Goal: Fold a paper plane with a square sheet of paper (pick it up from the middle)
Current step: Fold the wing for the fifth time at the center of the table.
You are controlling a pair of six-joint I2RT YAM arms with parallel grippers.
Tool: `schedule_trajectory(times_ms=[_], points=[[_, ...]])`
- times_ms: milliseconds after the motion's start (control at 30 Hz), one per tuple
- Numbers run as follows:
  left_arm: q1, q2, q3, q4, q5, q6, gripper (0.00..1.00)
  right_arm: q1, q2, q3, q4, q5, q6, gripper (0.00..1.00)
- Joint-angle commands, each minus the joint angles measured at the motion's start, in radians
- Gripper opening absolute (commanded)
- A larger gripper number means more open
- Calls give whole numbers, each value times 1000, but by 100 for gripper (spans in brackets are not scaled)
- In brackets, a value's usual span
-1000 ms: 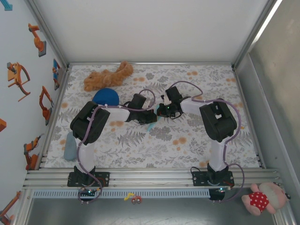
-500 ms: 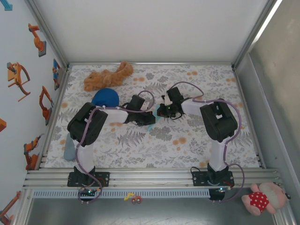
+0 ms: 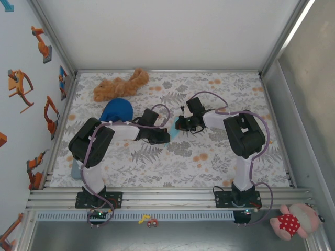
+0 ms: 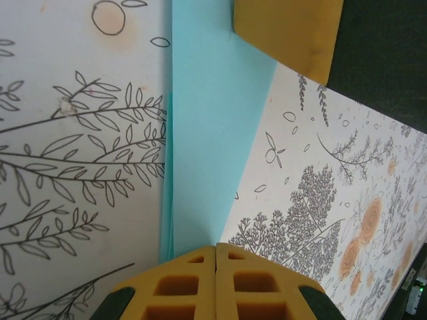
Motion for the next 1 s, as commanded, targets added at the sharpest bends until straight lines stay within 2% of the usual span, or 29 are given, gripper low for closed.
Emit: schedule_trajectory(times_ms=[0,467,967], points=[[-13,-61,13,-62,-11,30,8,-10,95,-56,-113,128,-1,2],[-65,-71,26,-109,-83,38,14,-10,106,-44,-123,127,3,2],[-62,-28,53,-169,-139,55,13,-10,114,-36,-135,133,2,2]])
